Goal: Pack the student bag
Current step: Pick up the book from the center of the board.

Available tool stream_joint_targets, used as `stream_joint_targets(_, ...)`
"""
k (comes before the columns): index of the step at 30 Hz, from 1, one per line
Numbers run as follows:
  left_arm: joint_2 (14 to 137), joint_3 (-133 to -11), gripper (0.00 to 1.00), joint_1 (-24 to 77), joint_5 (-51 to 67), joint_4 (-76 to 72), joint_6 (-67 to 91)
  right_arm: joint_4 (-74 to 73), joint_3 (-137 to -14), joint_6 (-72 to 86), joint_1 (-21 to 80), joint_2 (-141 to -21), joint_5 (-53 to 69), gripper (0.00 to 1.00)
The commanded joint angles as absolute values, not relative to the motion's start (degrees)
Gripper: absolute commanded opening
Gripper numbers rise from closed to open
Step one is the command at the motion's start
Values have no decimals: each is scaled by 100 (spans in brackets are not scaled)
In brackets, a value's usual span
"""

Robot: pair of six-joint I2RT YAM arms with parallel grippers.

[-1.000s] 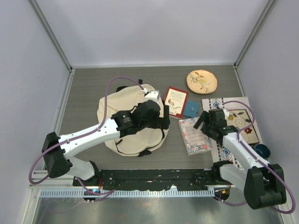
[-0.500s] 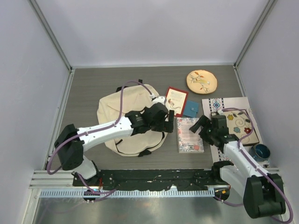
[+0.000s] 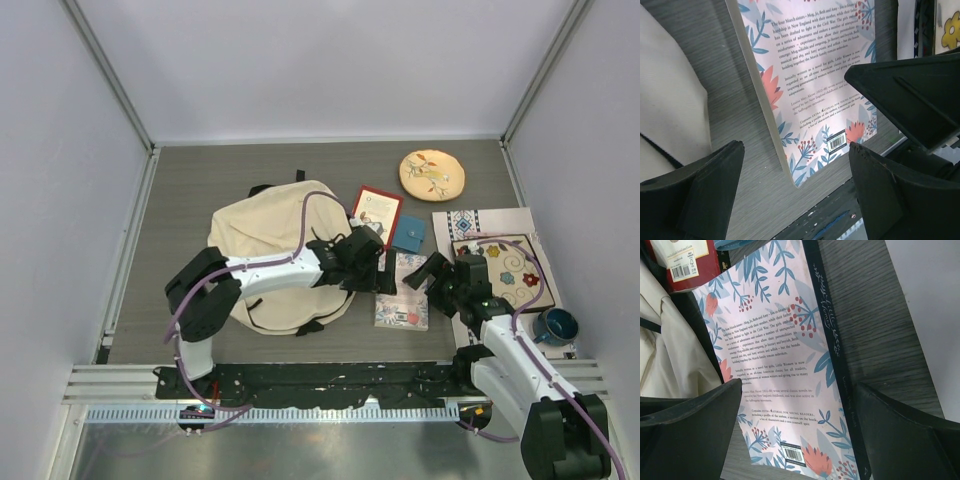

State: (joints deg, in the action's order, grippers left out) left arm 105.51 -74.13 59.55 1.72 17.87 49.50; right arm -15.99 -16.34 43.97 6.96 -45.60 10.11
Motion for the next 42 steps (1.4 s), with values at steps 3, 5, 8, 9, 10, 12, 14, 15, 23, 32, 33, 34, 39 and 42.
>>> stream_joint_targets(3, 10863, -7620, 86, 5941, 703, 1196, 5142, -1986, -1916, 4342, 694, -4368, 853, 98)
stream_joint_targets(5, 11003, -7620, 85, 5933, 834, 1117, 5203, -1986, -1934, 4324, 703, -4386, 870, 99)
stream_joint_targets(8, 11144, -7576, 83, 5933, 993, 915, 5343, -1986, -1951, 4289, 703, -4491, 923, 98)
stream_joint_targets(9, 11179, -7550, 83, 5933, 1045, 801, 5379, -1978, -1969, 4280, 703, -4526, 932, 98)
stream_joint_targets(10, 11197, -7541, 81, 5924, 1098, 748, 5396, -1969, -1960, 4272, 703, -4552, 993, 98)
stream_joint_targets(12, 11250, -7471, 79, 5924, 1264, 538, 5458, -1925, -1943, 4272, 703, -4614, 1037, 95)
stream_joint_targets(14, 11259, -7410, 75, 5924, 1309, 414, 5519, -1855, -1916, 4289, 703, -4640, 1124, 92)
stream_joint_targets(15, 11233, -7392, 73, 5924, 1318, 326, 5528, -1820, -1907, 4298, 703, -4649, 1151, 90)
stream_joint_targets(23, 11153, -7277, 51, 5915, 1441, 26, 5590, -1415, -1758, 4359, 694, -4746, 1546, 70)
stream_joint_targets(32, 10811, -7278, 37, 5906, 1354, -246, 5581, -1292, -1705, 4333, 703, -4808, 1740, 61)
stream_joint_targets(33, 10784, -7269, 35, 5906, 1336, -246, 5581, -1292, -1696, 4342, 703, -4808, 1740, 61)
stream_joint_targets(34, 10767, -7242, 30, 5898, 1336, -255, 5581, -1283, -1688, 4350, 703, -4799, 1740, 61)
stream_joint_targets(39, 10714, -7154, 24, 5889, 1318, -378, 5643, -1274, -1661, 4359, 703, -4781, 1767, 61)
stream_joint_targets(42, 10705, -7102, 27, 5889, 1371, -483, 5704, -1266, -1652, 4368, 703, -4773, 1775, 61)
